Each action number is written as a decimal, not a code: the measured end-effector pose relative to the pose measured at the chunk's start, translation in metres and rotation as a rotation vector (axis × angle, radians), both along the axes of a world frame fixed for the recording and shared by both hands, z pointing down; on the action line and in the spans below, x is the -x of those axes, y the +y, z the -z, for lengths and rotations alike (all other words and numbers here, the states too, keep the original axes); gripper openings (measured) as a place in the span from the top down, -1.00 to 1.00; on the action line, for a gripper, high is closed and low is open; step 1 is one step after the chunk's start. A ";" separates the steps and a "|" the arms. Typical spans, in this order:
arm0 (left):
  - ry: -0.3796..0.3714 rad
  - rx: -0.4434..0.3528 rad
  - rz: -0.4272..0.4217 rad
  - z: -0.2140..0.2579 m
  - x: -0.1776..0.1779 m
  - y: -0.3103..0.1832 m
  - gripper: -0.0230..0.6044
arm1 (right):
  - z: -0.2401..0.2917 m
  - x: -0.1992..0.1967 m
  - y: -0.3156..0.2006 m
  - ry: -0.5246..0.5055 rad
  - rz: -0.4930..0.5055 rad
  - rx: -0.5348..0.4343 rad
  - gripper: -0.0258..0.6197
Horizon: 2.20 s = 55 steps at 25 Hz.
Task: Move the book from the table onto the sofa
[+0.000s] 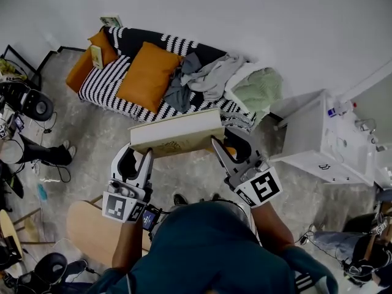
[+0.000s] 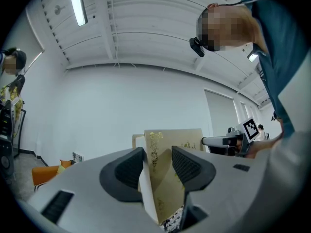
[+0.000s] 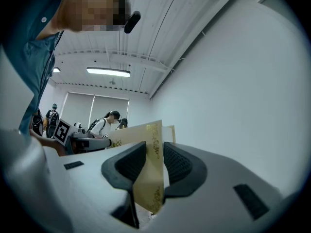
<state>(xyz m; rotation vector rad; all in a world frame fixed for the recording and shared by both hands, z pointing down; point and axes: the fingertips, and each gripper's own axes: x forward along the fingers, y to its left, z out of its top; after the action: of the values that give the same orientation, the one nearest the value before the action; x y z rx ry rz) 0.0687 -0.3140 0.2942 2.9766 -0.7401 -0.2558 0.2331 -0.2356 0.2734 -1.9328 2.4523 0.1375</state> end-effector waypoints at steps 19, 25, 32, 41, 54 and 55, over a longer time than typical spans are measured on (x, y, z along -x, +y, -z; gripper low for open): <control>-0.029 0.024 0.111 -0.016 -0.056 -0.074 0.37 | -0.016 -0.066 -0.091 -0.024 0.103 0.015 0.54; -0.026 0.034 0.146 -0.021 -0.069 -0.093 0.37 | -0.022 -0.081 -0.115 -0.022 0.133 0.035 0.54; -0.034 0.034 0.159 -0.019 -0.084 -0.108 0.37 | -0.021 -0.096 -0.132 -0.032 0.148 0.030 0.54; -0.051 0.012 0.170 -0.017 -0.109 -0.117 0.37 | -0.026 -0.122 -0.143 -0.044 0.166 0.027 0.54; -0.021 0.014 0.039 -0.015 -0.090 -0.179 0.37 | -0.023 -0.094 -0.181 -0.030 0.032 0.047 0.54; -0.017 0.011 0.028 -0.014 -0.087 -0.184 0.37 | -0.022 -0.091 -0.185 -0.030 0.022 0.047 0.54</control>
<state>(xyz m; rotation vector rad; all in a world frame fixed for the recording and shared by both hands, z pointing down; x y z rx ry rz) 0.1559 -0.4980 0.3078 2.9638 -0.7823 -0.2270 0.3239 -0.4205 0.2956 -1.9109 2.4786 0.0513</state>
